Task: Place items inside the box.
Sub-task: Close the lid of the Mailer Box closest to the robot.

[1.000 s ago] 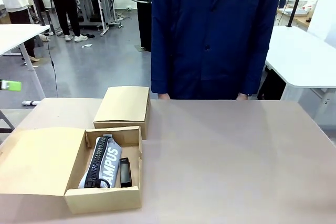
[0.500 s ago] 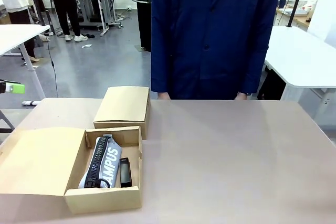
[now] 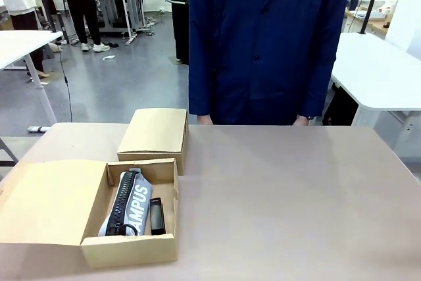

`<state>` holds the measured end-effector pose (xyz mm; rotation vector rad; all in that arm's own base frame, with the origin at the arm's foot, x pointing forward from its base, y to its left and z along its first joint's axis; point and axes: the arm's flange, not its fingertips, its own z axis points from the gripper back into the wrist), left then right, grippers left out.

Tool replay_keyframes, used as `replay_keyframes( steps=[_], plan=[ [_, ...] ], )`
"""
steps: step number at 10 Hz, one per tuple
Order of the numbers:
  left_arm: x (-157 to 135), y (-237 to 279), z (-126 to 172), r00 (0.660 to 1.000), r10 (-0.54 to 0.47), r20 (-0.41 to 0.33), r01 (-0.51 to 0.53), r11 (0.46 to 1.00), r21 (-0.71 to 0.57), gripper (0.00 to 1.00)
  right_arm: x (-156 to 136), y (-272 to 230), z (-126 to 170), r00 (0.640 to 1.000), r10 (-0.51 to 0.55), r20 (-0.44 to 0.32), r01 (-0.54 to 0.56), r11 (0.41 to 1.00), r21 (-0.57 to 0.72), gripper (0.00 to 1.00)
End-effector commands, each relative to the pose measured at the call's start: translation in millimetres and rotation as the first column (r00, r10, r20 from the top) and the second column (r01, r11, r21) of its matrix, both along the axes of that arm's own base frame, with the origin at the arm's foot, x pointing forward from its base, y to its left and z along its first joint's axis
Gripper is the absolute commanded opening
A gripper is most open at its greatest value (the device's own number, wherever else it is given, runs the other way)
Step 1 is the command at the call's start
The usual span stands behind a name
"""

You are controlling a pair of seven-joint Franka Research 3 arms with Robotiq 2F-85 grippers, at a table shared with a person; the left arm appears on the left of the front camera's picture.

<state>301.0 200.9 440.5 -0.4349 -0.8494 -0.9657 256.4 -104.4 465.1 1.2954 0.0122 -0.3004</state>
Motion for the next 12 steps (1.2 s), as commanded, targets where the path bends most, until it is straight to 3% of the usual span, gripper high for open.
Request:
replay_keyframes(
  steps=[1, 5, 7, 12],
  plan=[
    [-5.1, 4.3, -23.3, 0.997, -0.039, -0.063, 0.044, 0.996, 0.072, 1.0, 1.5, -0.1, 2.3, 1.0, 0.006, 0.029, -0.006, 1.0, 0.012, 1.0],
    [-14.2, -2.0, -72.4, 0.985, 0.024, -0.173, 0.01, 0.98, 0.198, 1.0, 1.5, -0.1, 2.3, 1.0, 0.006, 0.029, -0.006, 1.0, 0.012, 1.0],
    [-10.0, -20.6, -92.0, 0.968, -0.062, -0.244, 0.108, 0.978, 0.18, 1.0, 1.5, -0.1, 2.3, 1.0, 0.006, 0.029, -0.006, 1.0, 0.012, 1.0],
    [-13.1, -77.6, -105.6, 0.915, -0.305, -0.266, 0.322, 0.946, 0.022, 1.0, 1.5, -0.1, 2.3, 1.0, 0.006, 0.029, -0.006, 1.0, 0.012, 1.0]
  ],
)
